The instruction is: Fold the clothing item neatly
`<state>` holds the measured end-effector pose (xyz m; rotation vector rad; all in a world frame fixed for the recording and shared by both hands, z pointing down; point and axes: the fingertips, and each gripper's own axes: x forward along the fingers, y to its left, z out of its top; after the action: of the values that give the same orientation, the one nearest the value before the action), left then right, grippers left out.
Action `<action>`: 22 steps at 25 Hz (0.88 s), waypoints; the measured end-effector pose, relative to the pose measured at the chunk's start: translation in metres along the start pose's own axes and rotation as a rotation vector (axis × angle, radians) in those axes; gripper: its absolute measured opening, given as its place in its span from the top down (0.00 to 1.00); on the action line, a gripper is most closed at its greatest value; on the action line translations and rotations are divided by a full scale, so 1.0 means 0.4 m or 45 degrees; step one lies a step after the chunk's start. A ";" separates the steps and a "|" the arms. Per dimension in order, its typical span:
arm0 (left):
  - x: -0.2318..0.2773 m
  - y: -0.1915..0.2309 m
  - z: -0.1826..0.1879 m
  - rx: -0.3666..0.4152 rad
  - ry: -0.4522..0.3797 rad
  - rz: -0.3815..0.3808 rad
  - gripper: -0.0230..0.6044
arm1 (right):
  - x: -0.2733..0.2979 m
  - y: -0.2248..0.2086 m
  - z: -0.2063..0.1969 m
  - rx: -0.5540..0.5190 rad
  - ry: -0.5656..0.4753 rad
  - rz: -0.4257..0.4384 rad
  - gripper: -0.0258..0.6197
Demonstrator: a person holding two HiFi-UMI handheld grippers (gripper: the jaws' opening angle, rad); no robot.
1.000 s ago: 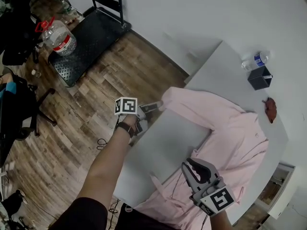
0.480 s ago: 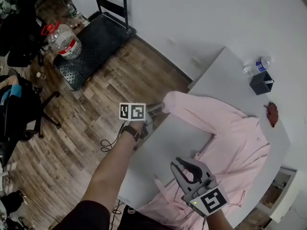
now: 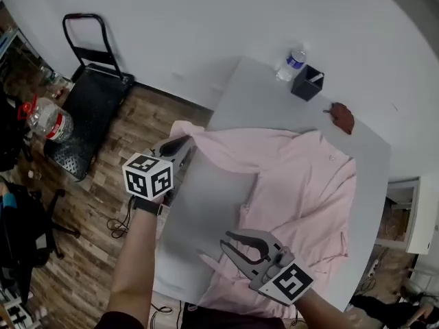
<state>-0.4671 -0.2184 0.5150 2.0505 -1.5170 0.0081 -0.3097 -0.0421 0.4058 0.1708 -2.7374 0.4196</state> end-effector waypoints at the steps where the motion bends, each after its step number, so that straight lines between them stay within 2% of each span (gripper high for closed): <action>1: 0.009 -0.045 0.033 0.076 0.003 -0.013 0.94 | -0.031 -0.006 0.004 0.014 -0.019 -0.019 0.85; 6: 0.109 -0.329 0.146 0.518 0.083 -0.146 0.94 | -0.222 -0.041 0.007 0.095 -0.129 -0.156 0.85; 10: 0.220 -0.606 0.104 0.864 0.228 -0.293 0.94 | -0.402 -0.058 -0.032 0.150 -0.192 -0.282 0.85; 13: 0.303 -0.803 -0.009 1.103 0.383 -0.404 0.94 | -0.529 -0.068 -0.079 0.229 -0.248 -0.404 0.85; 17: 0.370 -1.025 -0.251 1.485 0.589 -0.502 0.94 | -0.697 -0.087 -0.178 0.314 -0.271 -0.530 0.85; 20: 0.363 -1.134 -0.422 1.773 0.671 -0.581 0.94 | -0.790 -0.095 -0.243 0.358 -0.290 -0.596 0.85; 22: 0.338 -1.174 -0.506 1.887 0.703 -0.641 0.94 | -0.834 -0.102 -0.280 0.375 -0.288 -0.620 0.85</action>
<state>0.0584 -0.1592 0.5199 2.9603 -0.4889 1.7688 0.0437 -0.0248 0.3921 0.9888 -2.6992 0.6885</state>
